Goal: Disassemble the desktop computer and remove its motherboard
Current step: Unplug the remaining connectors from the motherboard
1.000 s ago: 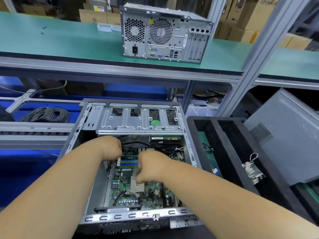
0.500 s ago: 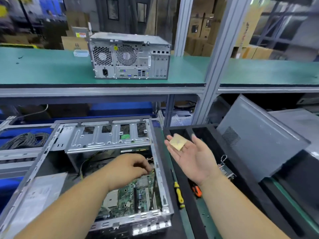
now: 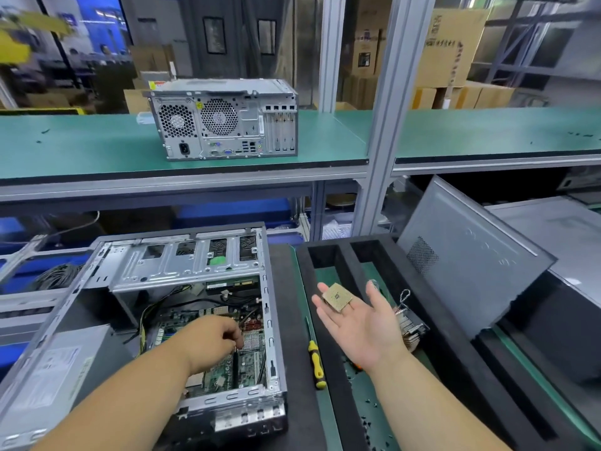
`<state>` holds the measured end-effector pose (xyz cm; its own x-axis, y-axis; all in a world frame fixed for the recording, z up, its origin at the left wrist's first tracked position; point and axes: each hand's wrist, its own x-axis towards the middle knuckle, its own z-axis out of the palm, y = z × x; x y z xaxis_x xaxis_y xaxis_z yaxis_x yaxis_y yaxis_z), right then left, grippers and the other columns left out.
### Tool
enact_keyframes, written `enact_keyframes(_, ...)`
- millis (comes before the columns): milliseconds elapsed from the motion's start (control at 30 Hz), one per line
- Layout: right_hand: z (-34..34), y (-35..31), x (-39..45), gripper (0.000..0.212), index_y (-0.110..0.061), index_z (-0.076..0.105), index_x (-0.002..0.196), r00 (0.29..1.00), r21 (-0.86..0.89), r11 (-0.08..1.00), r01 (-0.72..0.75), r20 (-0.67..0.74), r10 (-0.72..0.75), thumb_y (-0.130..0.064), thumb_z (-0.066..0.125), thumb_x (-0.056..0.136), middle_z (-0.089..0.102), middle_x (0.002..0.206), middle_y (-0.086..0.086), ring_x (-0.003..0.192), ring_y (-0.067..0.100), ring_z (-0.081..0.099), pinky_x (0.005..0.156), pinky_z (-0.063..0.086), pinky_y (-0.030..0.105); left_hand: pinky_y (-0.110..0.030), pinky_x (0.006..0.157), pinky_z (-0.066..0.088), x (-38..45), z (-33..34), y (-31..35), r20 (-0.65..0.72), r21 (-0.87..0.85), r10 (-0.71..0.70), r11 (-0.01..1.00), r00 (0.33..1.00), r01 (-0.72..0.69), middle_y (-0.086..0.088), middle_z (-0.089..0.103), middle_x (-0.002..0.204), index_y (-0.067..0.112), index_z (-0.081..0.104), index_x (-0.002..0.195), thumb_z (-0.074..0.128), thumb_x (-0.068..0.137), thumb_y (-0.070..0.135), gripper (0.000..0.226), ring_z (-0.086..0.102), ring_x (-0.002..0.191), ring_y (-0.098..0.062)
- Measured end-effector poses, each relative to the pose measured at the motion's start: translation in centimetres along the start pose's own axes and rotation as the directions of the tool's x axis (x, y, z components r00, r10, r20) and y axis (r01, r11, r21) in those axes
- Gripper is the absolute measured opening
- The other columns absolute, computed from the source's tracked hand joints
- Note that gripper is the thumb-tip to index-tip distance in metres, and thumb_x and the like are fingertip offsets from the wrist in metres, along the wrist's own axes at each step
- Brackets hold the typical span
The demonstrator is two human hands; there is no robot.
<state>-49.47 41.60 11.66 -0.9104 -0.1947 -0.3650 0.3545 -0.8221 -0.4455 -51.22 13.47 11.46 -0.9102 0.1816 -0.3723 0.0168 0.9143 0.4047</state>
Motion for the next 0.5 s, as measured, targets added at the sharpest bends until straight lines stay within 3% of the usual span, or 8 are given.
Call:
enact_keyframes(100, -1.5, 0.7, 0.5, 0.044, -0.006, 0.049, 0.134, 0.991, -0.183, 0.982, -0.053, -0.133, 0.029, -0.033, 0.033, 0.104, 0.070, 0.118, 0.007, 0.093, 0.022, 0.060, 0.071, 0.042, 0.027, -0.024, 0.080, 0.050, 0.1, 0.2, -0.2, 0.044, 0.032, -0.004, 0.999, 0.999, 0.002, 0.011, 0.068, 0.093, 0.037, 0.069, 0.078, 0.057, 0.087, 0.016, 0.025, 0.063, 0.088, -0.007)
enact_keyframes(200, -3.0, 1.5, 1.4, 0.035, -0.008, 0.052, 0.129, 0.965, -0.252, 0.962, -0.104, -0.259, 0.036, -0.023, 0.032, 0.104, 0.074, 0.108, 0.002, 0.074, 0.015, 0.049, 0.060, 0.031, 0.024, -0.022, 0.081, 0.048, 0.3, 0.2, -0.5, 0.067, 0.027, -0.024, 0.999, 0.997, 0.022, 0.013, 0.067, 0.095, 0.037, 0.069, 0.076, 0.058, 0.086, 0.015, 0.027, 0.062, 0.088, -0.004)
enact_keyframes(333, -4.8, 2.4, 3.1, 0.026, -0.007, 0.058, 0.118, 0.934, -0.245, 0.963, -0.111, -0.358, 0.016, -0.015, 0.040, 0.102, 0.074, 0.105, 0.008, 0.068, 0.013, 0.044, 0.058, 0.032, 0.022, -0.027, 0.084, 0.052, 0.4, 0.3, -0.7, 0.097, 0.022, -0.053, 0.998, 0.994, 0.051, 0.011, 0.068, 0.093, 0.034, 0.070, 0.077, 0.059, 0.086, 0.014, 0.025, 0.064, 0.088, -0.008)
enact_keyframes(500, -6.2, 2.8, 5.0, 0.018, 0.005, 0.059, 0.112, 0.895, -0.146, 0.987, -0.059, -0.445, -0.012, -0.002, 0.054, 0.096, 0.064, 0.102, 0.019, 0.086, 0.026, 0.064, 0.072, 0.051, 0.032, -0.023, 0.083, 0.050, 0.6, 0.4, -0.9, 0.128, 0.025, -0.086, 0.996, 0.988, 0.083, 0.013, 0.070, 0.087, 0.032, 0.071, 0.079, 0.056, 0.087, 0.012, 0.026, 0.065, 0.087, -0.006)
